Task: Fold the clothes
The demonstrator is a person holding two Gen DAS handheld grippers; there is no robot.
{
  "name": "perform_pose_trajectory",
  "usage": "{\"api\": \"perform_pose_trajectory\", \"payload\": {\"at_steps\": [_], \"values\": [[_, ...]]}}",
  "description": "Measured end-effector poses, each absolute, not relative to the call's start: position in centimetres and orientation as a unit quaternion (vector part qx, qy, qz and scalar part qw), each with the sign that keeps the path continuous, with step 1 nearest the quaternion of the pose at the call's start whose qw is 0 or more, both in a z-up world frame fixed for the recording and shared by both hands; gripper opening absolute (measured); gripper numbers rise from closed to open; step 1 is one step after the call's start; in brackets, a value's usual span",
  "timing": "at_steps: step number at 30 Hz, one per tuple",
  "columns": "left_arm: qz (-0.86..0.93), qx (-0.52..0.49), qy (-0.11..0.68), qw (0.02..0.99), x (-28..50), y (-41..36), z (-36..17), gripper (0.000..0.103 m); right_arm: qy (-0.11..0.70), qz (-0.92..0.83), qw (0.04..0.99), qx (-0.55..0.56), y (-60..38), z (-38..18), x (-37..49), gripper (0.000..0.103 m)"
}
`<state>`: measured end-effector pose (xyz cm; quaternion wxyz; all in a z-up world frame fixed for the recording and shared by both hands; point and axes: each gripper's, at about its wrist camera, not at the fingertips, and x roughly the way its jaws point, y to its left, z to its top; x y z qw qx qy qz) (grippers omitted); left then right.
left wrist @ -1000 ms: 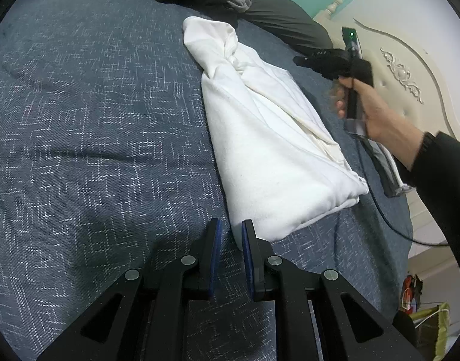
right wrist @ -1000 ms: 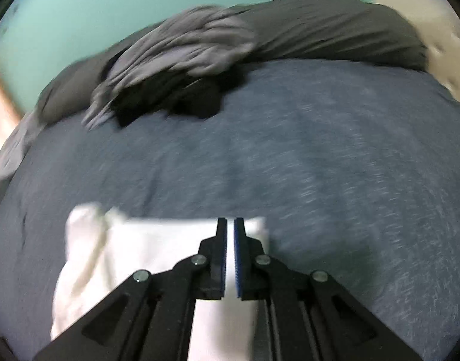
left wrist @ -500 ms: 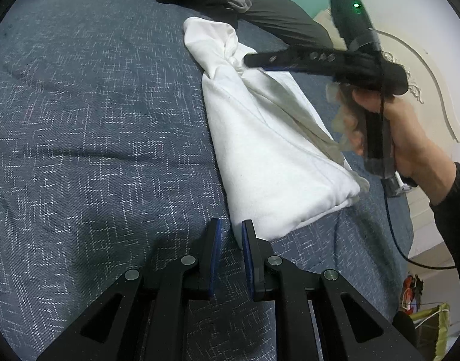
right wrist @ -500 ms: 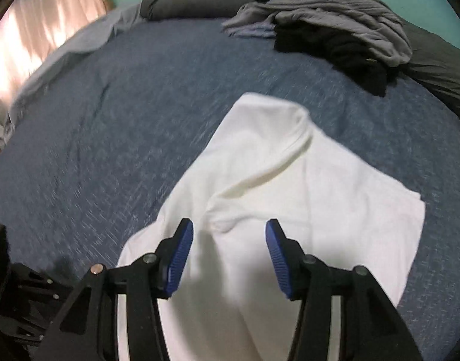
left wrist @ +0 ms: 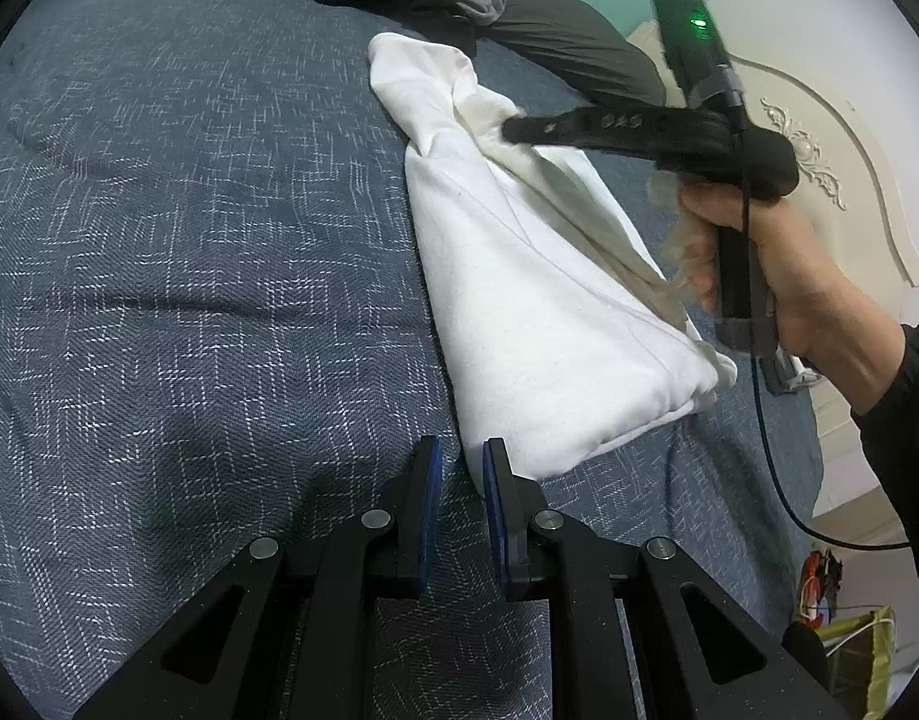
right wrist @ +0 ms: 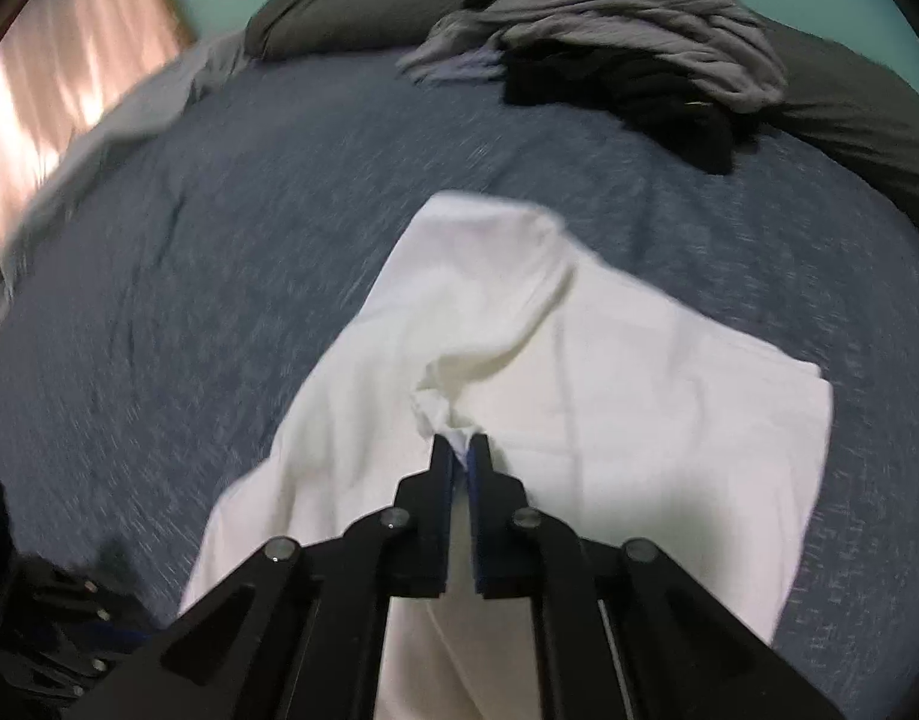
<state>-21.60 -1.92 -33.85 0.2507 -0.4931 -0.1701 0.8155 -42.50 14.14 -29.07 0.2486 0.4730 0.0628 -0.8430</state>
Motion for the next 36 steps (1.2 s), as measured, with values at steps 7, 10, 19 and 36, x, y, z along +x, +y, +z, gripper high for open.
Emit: {"api": "perform_pose_trajectory", "payload": {"at_steps": [7,10,19,36], "values": [[0.816,-0.493,-0.169,0.251,-21.7,-2.3,-33.8,0.015,0.012,-0.865,0.217,0.453,18.6,-26.5,-43.8,0.004],[0.816,-0.493,-0.168,0.251,-21.8,-2.2,-33.9,0.015,0.001,-0.869,0.201,0.452,20.1,-26.2,-44.5,0.004],[0.815,-0.494,-0.169,0.252,-21.7,-2.7,-34.2,0.015,-0.042,-0.871,0.154,0.464,24.0,-28.0,-47.1,0.004],[0.815,-0.496,-0.167,0.25,-21.5,-4.0,-33.7,0.015,-0.137,-0.847,0.164,0.486,27.0,-28.7,-43.7,0.039]]}}
